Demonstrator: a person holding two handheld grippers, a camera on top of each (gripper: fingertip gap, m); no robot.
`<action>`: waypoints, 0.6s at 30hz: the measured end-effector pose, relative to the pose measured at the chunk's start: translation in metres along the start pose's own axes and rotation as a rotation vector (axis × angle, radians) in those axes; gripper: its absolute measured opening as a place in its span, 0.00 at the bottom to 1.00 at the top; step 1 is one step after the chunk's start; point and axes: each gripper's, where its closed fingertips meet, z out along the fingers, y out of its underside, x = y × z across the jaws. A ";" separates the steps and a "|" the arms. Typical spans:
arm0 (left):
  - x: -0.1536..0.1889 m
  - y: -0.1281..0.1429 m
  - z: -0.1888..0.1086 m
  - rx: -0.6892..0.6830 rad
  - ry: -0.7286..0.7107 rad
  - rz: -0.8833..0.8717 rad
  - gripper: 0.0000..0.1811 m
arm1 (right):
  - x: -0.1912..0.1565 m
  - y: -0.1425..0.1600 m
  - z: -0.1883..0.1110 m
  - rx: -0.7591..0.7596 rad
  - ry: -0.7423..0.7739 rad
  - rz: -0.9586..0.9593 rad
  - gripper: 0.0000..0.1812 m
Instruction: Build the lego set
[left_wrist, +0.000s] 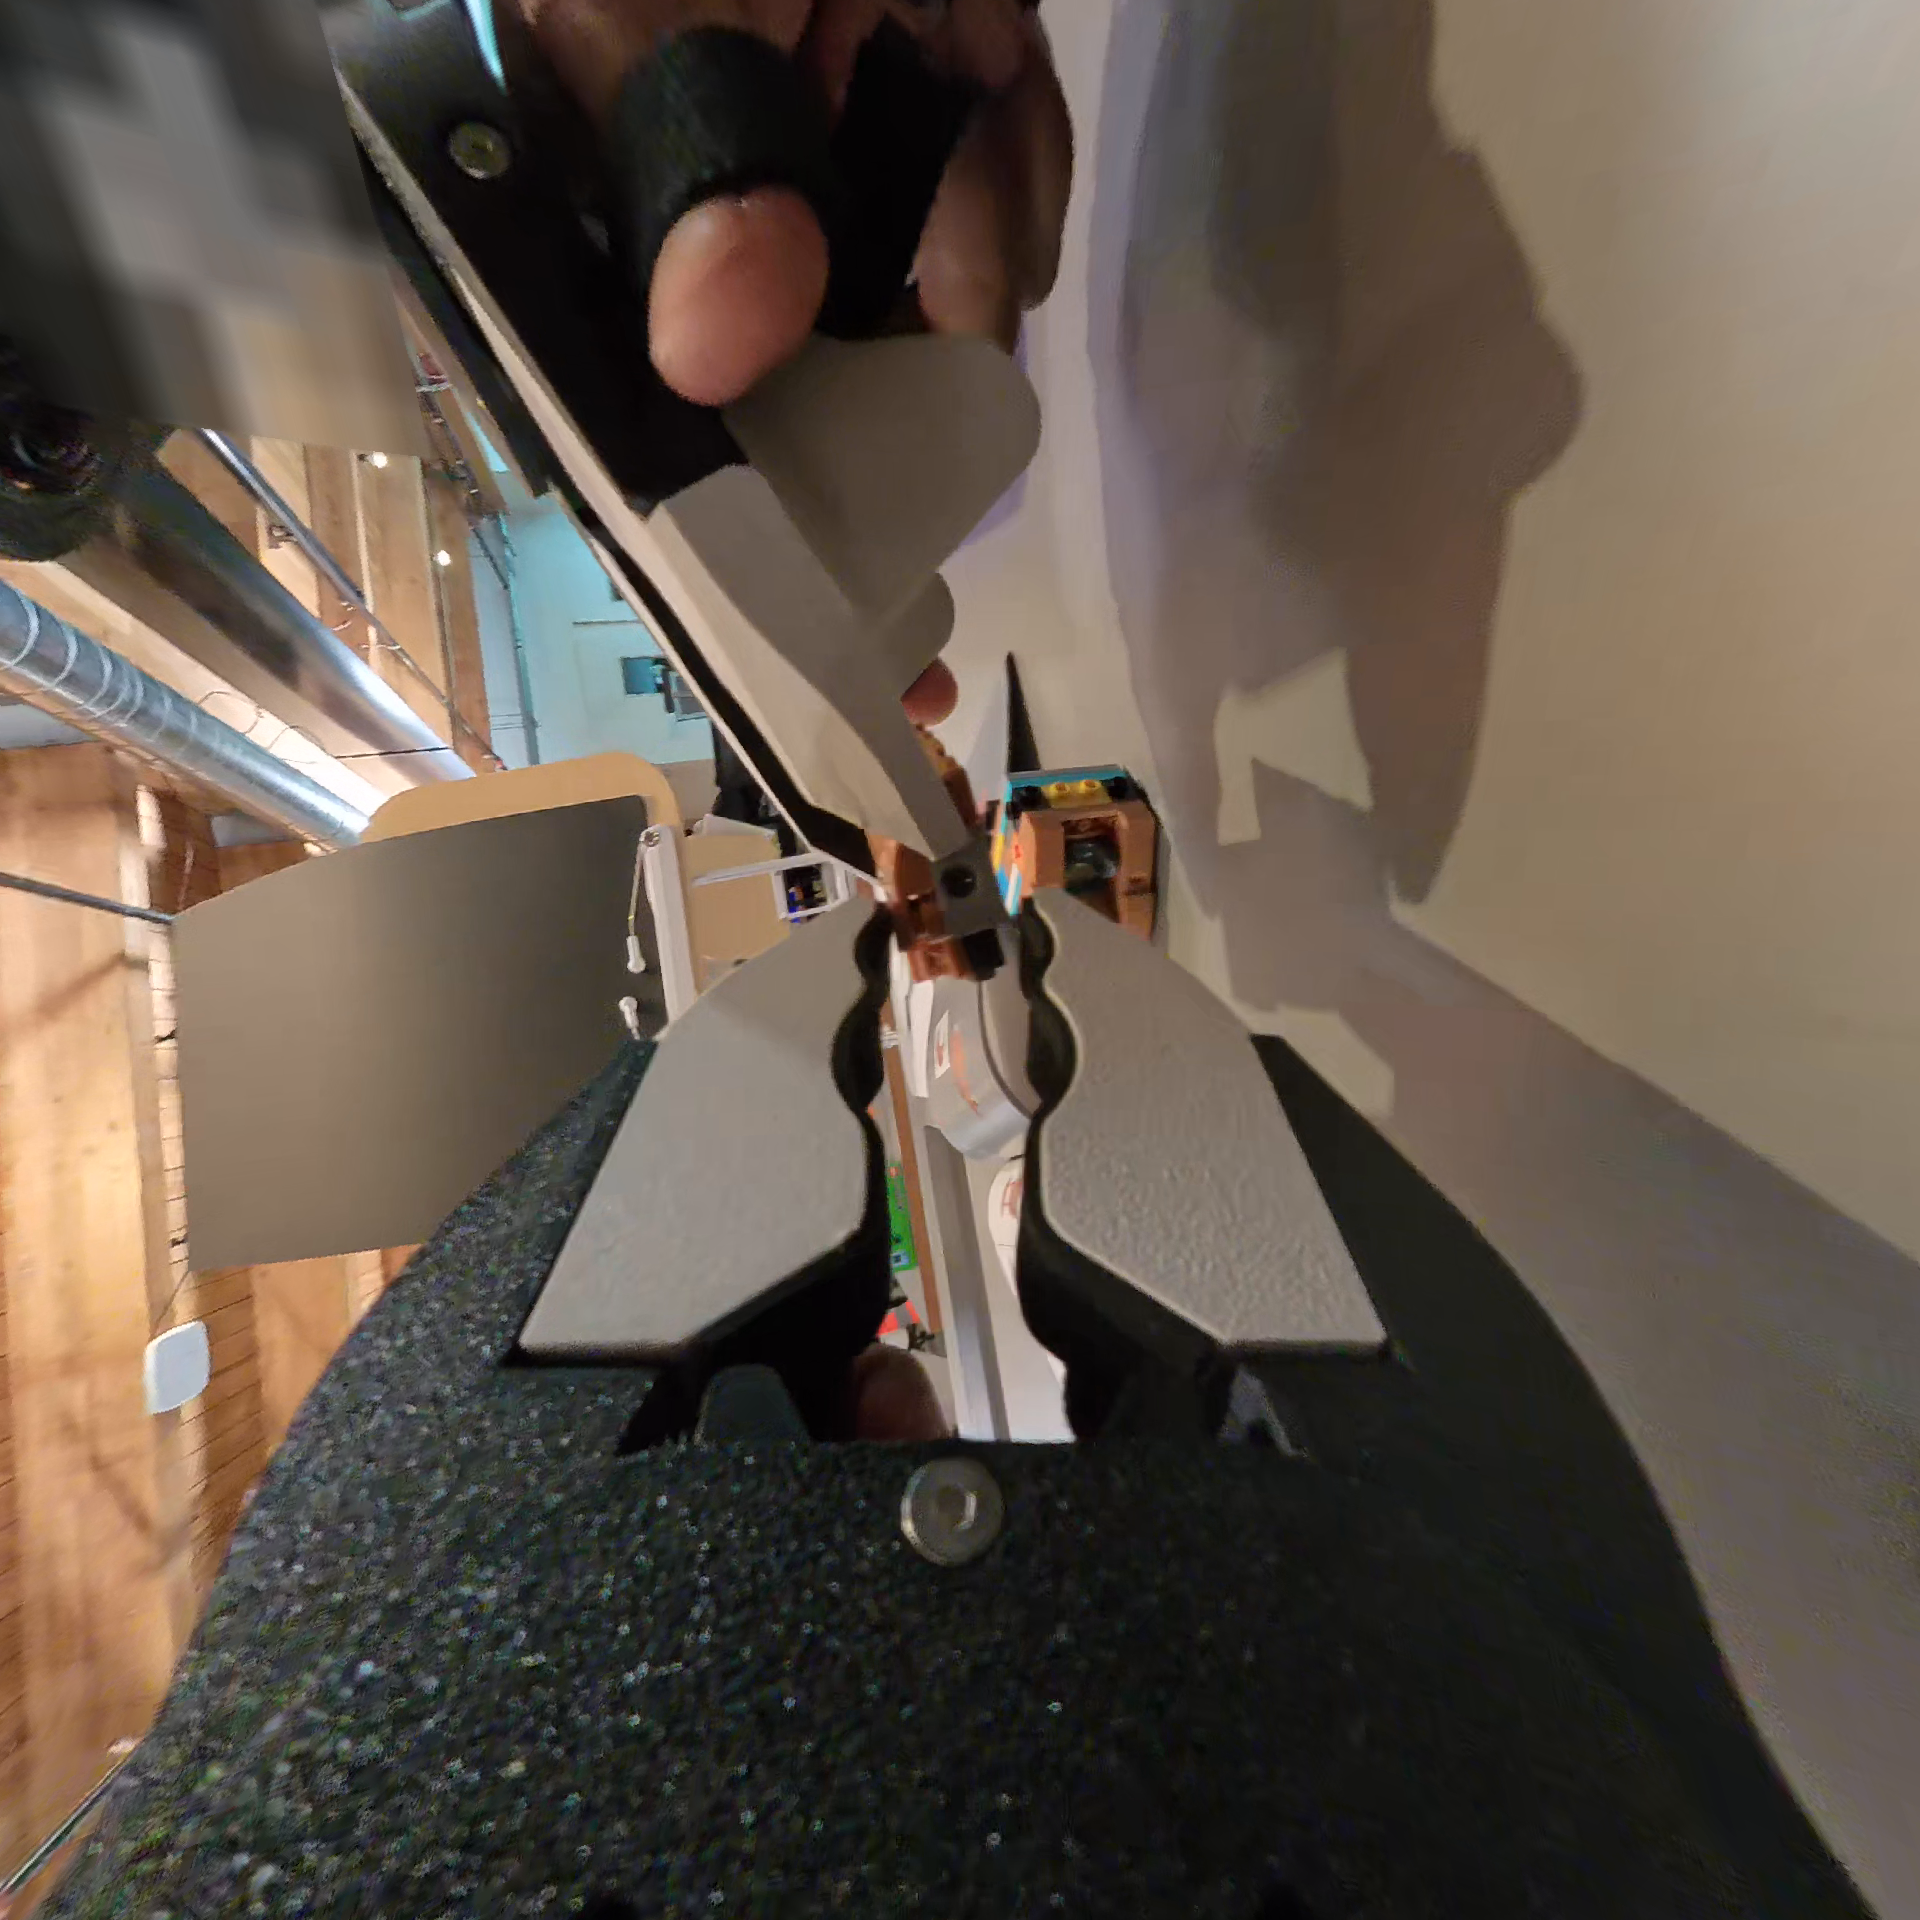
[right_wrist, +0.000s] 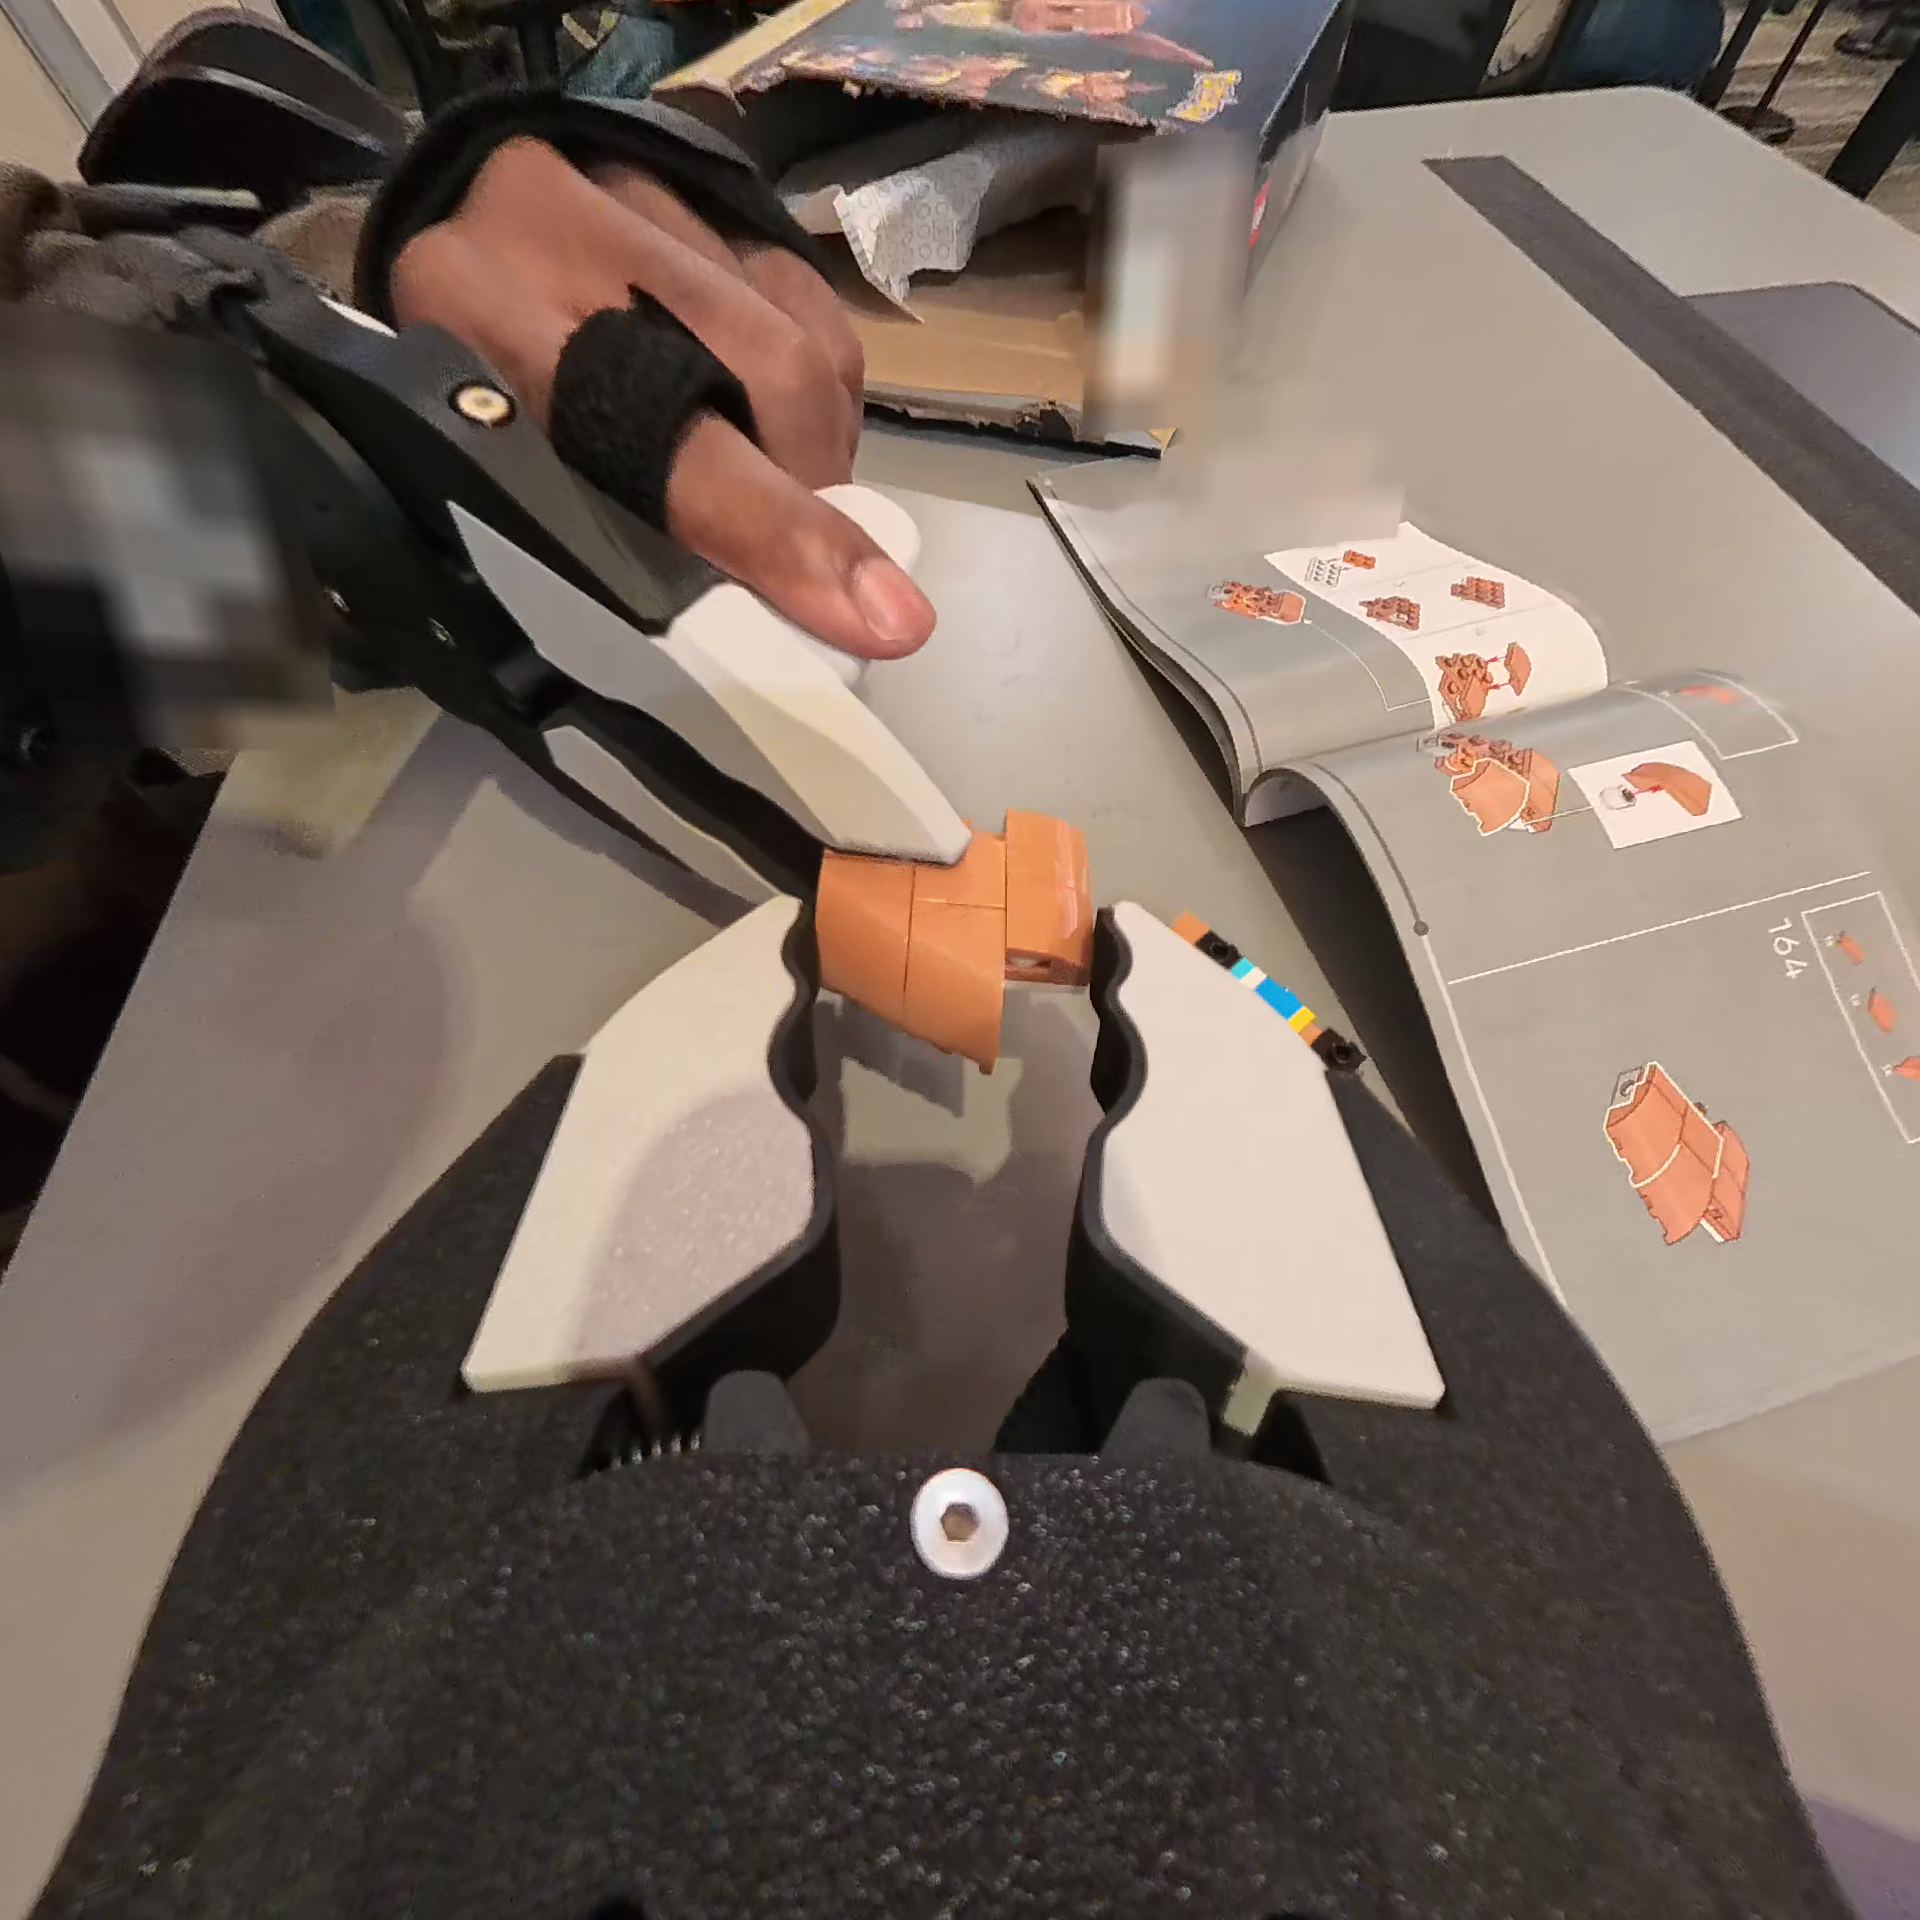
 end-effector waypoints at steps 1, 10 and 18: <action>-0.002 0.000 0.000 -0.002 -0.009 0.002 0.12 | -0.001 -0.002 0.000 0.004 -0.001 0.001 0.28; -0.011 0.000 -0.001 -0.007 -0.075 -0.023 0.11 | 0.001 -0.010 -0.005 0.052 0.000 0.033 0.28; -0.013 -0.001 0.000 0.016 -0.072 -0.109 0.11 | 0.001 -0.013 -0.007 0.078 -0.011 0.074 0.28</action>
